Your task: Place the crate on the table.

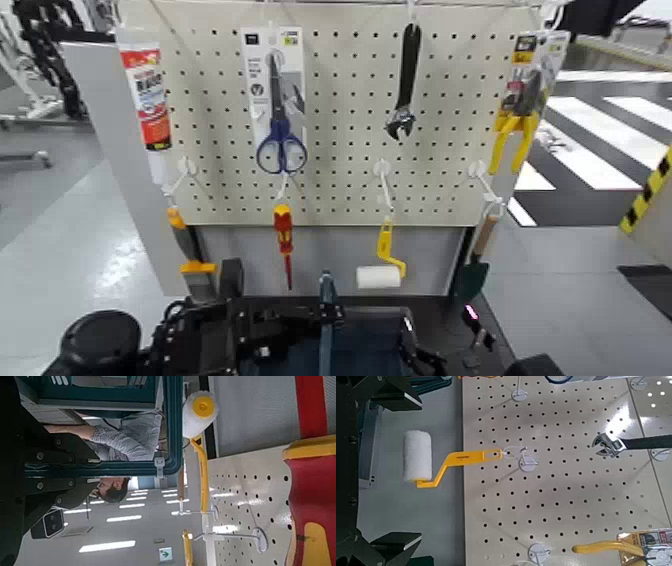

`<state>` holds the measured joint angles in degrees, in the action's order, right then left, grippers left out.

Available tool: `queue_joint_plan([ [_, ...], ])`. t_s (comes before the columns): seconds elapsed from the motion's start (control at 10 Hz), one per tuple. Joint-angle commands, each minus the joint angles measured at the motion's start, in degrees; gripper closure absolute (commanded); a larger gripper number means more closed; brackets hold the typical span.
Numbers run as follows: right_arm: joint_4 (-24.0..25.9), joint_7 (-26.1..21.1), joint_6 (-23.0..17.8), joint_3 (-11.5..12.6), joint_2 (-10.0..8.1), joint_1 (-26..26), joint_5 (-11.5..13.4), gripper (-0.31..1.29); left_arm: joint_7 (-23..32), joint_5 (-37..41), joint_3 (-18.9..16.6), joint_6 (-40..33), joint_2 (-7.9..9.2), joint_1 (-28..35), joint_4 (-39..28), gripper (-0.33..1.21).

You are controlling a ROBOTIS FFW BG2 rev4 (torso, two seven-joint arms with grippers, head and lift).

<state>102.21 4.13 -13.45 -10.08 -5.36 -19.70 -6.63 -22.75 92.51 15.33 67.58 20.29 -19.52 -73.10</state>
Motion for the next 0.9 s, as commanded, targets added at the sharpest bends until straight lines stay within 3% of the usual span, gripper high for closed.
queue_joint_plan([
  [0.1, -0.08, 0.00, -0.09, -0.20, 0.00, 0.10, -0.14, 0.15, -1.51, -1.72, 0.58, -0.70, -0.25, -1.58, 2.35, 1.17],
  [0.9, -0.26, 0.00, -0.35, -0.38, -0.09, 0.28, -0.32, 0.15, -8.27, -4.18, 4.97, -2.19, -0.87, -6.85, 9.38, 1.17],
])
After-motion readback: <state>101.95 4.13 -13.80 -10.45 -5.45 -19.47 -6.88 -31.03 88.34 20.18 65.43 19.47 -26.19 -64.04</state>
